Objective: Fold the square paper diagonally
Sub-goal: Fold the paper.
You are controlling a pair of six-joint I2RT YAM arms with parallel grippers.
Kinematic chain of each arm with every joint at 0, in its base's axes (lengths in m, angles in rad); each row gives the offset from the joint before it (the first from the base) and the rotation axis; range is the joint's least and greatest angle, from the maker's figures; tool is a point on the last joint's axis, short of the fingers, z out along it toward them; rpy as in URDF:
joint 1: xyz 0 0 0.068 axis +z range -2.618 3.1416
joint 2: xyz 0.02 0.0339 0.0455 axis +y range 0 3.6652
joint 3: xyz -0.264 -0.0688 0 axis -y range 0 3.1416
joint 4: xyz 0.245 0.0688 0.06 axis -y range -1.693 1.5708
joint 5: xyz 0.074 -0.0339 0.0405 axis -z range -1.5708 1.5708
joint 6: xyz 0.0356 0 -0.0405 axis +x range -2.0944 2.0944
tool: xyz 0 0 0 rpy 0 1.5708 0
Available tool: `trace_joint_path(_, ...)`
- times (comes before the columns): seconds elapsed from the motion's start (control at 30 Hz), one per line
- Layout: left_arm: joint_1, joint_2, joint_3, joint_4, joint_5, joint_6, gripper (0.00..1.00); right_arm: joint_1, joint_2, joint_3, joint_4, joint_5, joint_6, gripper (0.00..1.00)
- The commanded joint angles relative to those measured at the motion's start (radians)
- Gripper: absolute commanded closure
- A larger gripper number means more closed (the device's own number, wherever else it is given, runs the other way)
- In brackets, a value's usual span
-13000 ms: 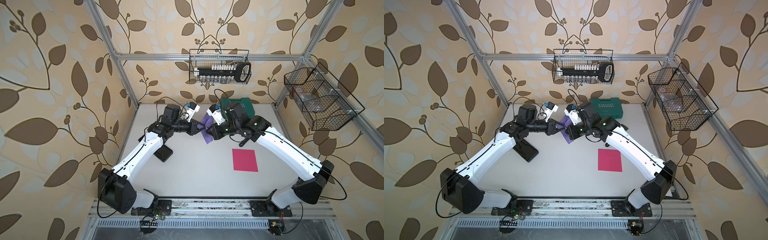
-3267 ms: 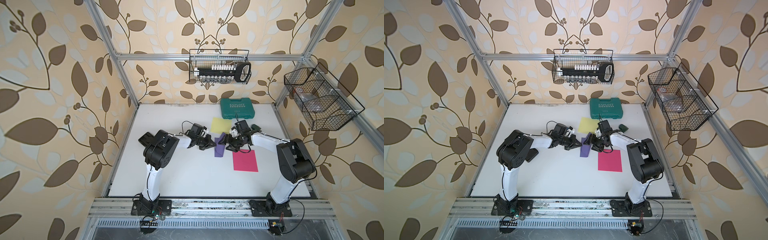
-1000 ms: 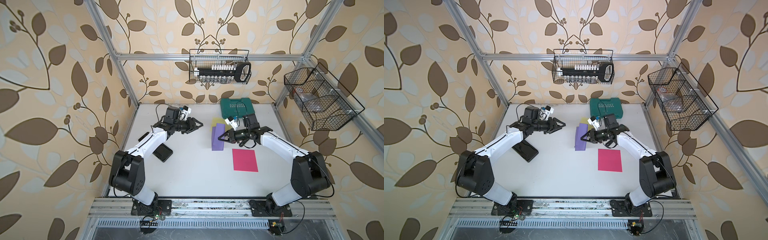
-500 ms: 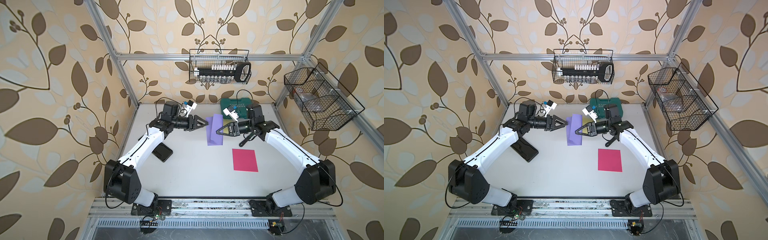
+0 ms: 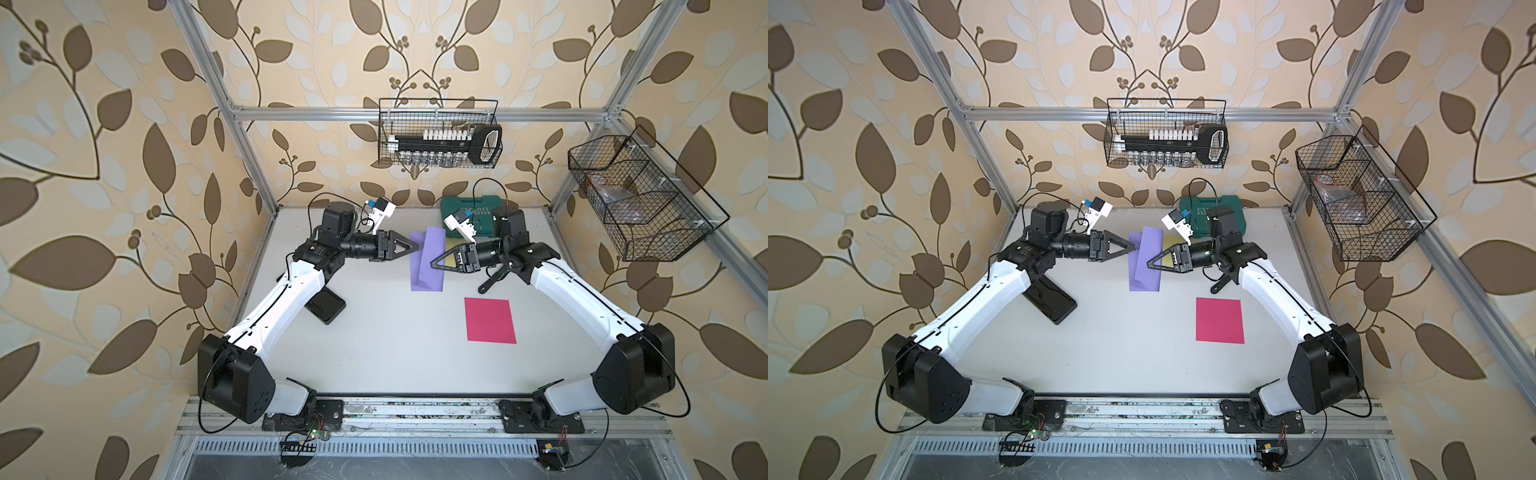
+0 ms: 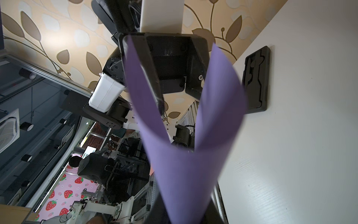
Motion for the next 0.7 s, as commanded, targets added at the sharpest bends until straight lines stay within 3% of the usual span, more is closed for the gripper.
trace_joint_path(0.0,-0.010,-0.027,0.001,-0.004,-0.013,0.031,0.49,0.003,-0.025,0.032,0.025,-0.027,0.013,0.80)
trace_joint_path(0.23,-0.013,-0.034,-0.055,0.135,0.055,-0.068,0.58,0.005,-0.023,0.033,0.064,-0.026,0.048,0.80)
trace_joint_path(0.43,-0.037,-0.025,-0.063,0.139,0.048,-0.068,0.67,0.015,-0.029,0.008,0.149,-0.013,0.111,0.78)
trace_joint_path(0.67,-0.067,-0.023,-0.072,0.152,0.036,-0.066,0.89,0.020,-0.024,-0.020,0.245,0.042,0.199,0.76)
